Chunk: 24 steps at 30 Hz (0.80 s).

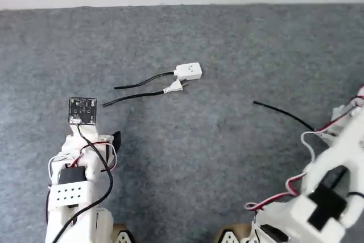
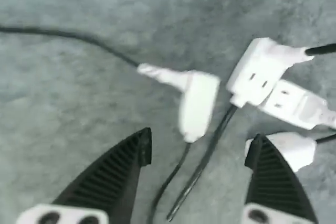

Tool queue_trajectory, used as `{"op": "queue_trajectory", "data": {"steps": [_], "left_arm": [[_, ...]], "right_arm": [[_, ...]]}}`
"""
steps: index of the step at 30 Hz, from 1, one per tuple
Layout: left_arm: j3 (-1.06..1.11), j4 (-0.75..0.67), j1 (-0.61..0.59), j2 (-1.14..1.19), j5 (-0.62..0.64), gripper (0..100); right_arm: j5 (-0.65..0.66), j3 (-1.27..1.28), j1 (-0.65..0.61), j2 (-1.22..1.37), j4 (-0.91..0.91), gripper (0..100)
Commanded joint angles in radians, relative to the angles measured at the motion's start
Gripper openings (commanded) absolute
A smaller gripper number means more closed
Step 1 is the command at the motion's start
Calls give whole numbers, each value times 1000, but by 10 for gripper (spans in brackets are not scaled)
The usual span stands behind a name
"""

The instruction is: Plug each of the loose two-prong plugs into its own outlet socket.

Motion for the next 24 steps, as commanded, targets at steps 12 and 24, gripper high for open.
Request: {"op": "queue_trajectory", "data": {"steps": [12, 24], "left_arm": [[-455, 324, 250, 68, -18, 258], [-957, 307, 281, 695, -180, 258]], "right_arm": [[-126, 664, -251, -522, -162, 79], [-132, 1073, -255, -789, -463, 81]]}}
